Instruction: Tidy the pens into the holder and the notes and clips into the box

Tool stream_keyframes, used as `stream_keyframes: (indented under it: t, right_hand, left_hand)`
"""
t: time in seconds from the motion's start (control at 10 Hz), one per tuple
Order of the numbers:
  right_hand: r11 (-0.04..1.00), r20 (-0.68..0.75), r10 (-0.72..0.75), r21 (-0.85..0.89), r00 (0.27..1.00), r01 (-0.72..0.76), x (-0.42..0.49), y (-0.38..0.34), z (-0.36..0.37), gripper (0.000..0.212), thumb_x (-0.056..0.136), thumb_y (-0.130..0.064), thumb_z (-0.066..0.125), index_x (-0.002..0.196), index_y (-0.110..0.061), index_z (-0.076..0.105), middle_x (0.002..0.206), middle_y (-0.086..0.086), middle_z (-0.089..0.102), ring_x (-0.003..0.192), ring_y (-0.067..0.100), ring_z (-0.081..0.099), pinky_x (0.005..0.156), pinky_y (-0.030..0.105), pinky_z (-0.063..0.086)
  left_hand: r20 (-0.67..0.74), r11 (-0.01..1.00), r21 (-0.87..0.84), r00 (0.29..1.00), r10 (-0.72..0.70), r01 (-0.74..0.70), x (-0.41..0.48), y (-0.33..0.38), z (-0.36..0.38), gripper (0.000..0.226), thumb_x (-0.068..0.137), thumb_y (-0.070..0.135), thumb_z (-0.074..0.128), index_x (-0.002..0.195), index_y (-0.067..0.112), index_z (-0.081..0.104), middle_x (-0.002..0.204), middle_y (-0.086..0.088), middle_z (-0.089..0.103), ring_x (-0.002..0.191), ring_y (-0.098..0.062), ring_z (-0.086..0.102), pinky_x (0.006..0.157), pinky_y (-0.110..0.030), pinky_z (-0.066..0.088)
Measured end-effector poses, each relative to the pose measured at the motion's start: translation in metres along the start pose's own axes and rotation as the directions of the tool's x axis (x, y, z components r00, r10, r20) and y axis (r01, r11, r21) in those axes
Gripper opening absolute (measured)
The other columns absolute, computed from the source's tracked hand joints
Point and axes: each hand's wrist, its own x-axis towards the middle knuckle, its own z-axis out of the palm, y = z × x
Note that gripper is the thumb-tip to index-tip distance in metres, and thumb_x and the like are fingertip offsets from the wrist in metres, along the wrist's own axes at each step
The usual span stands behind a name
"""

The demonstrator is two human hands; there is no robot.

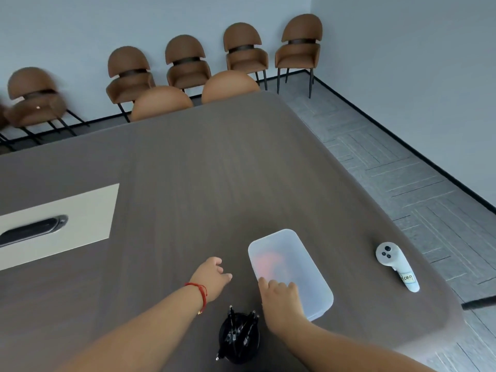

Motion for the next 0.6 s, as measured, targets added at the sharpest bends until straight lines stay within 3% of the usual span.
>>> stream_keyframes:
  t: [0.1, 0.2, 0.3, 0.4, 0.5, 0.6]
  right_hand:
    - [1.0, 0.014, 0.003, -0.023, 1.0, -0.003, -0.001, 0.001, 0.006, 0.049, 0.082, -0.011, 0.057, 0.127, -0.011, 0.037, 0.105, 0.008, 0.06, 0.093, 0.029, 0.061, 0.08, 0.04, 0.038]
    - [0.999, 0.054, 0.028, 0.025, 0.998, -0.029, -0.002, -0.001, 0.001, 0.044, 0.09, -0.027, 0.055, 0.128, -0.014, 0.039, 0.111, 0.008, 0.061, 0.099, 0.03, 0.061, 0.084, 0.041, 0.039]
    - [0.963, 0.124, 0.061, 0.254, 0.99, -0.091, -0.007, 0.003, -0.039, 0.048, 0.089, -0.045, 0.052, 0.129, -0.022, 0.04, 0.122, 0.003, 0.059, 0.11, 0.028, 0.06, 0.092, 0.04, 0.041]
    - [0.823, 0.043, 0.039, 0.566, 0.998, -0.056, -0.018, 0.008, -0.116, 0.043, 0.085, -0.047, 0.057, 0.125, -0.033, 0.047, 0.106, -0.008, 0.063, 0.095, 0.01, 0.062, 0.089, 0.029, 0.046]
    - [0.639, -0.302, 0.02, 0.737, 0.953, 0.22, -0.057, 0.014, -0.236, 0.02, 0.083, -0.037, 0.071, 0.101, -0.041, 0.062, 0.072, -0.012, 0.056, 0.061, 0.002, 0.05, 0.071, 0.024, 0.05]
    - [0.391, -0.718, 0.052, 0.654, 0.694, 0.648, -0.153, 0.012, -0.358, 0.011, 0.084, -0.036, 0.068, 0.096, -0.034, 0.068, 0.066, -0.012, 0.052, 0.06, 0.003, 0.047, 0.061, 0.01, 0.043]
  left_hand:
    - [0.004, 1.0, -0.002, 1.0, -0.02, 0.02, -0.002, -0.003, -0.006, 0.059, 0.085, 0.024, 0.064, 0.137, 0.009, 0.04, 0.124, -0.005, 0.058, 0.101, -0.027, 0.065, 0.099, -0.035, 0.05]
    - [0.031, 1.0, -0.006, 1.0, -0.008, 0.008, -0.006, 0.0, -0.015, 0.059, 0.084, 0.026, 0.064, 0.136, 0.01, 0.042, 0.125, -0.006, 0.059, 0.103, -0.027, 0.066, 0.097, -0.033, 0.051]
    - [0.024, 0.996, -0.084, 1.0, 0.02, -0.018, -0.001, 0.005, -0.025, 0.059, 0.081, 0.026, 0.066, 0.134, 0.01, 0.044, 0.12, -0.005, 0.062, 0.09, -0.022, 0.065, 0.093, -0.033, 0.053]
    - [0.047, 0.981, -0.195, 0.999, 0.016, -0.006, 0.001, -0.003, -0.029, 0.07, 0.075, 0.028, 0.07, 0.136, 0.01, 0.04, 0.115, -0.003, 0.059, 0.084, -0.02, 0.066, 0.084, -0.033, 0.056]
    - [0.09, 0.983, -0.183, 0.995, 0.04, -0.023, 0.001, -0.009, -0.038, 0.082, 0.072, 0.035, 0.069, 0.141, 0.011, 0.033, 0.13, -0.007, 0.056, 0.094, -0.021, 0.065, 0.094, -0.036, 0.052]
    - [0.055, 0.988, -0.153, 0.998, 0.006, 0.002, 0.002, -0.016, -0.047, 0.08, 0.076, 0.036, 0.067, 0.143, 0.013, 0.03, 0.137, -0.006, 0.053, 0.114, -0.021, 0.063, 0.102, -0.034, 0.049]
